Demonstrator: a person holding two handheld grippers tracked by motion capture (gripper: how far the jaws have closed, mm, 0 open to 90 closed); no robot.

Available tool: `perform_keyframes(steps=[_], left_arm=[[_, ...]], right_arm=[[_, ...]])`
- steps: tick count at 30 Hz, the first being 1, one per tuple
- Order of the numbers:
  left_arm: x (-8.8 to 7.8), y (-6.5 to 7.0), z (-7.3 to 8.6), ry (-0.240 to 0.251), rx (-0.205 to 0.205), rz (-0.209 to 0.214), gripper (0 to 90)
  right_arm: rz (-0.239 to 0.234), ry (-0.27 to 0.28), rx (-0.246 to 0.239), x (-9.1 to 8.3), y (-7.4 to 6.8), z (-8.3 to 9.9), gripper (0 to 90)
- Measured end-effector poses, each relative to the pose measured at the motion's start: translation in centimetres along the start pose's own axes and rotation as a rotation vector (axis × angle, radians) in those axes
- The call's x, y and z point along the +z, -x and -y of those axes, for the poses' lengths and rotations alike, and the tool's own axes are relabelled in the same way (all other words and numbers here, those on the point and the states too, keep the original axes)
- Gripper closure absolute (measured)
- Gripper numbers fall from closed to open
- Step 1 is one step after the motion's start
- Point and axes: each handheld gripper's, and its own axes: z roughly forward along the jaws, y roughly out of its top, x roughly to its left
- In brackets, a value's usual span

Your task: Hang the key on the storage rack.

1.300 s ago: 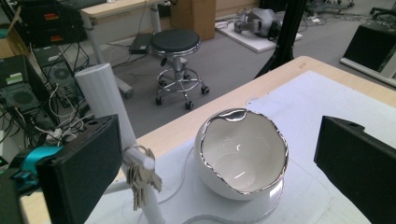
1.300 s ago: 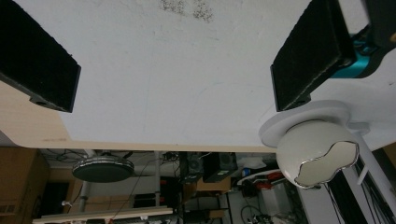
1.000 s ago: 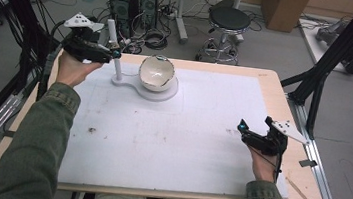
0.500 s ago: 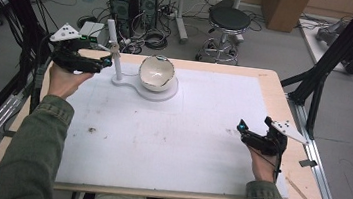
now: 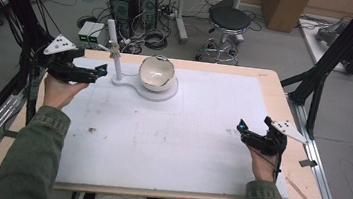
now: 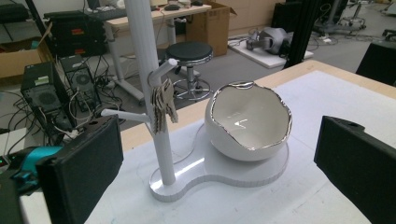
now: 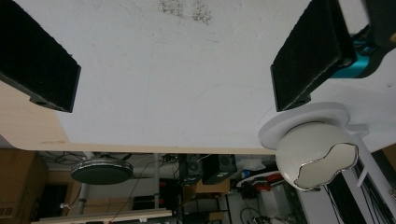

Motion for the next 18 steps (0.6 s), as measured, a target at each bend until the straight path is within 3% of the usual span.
perform_keyframes(steps=[18], left_arm=[[-2.1, -0.9, 3.6, 0.021, -0.067, -0.027, 1.7]], right_arm=[[-0.005, -0.004, -0.010, 0.1, -0.1, 0.0, 0.5]])
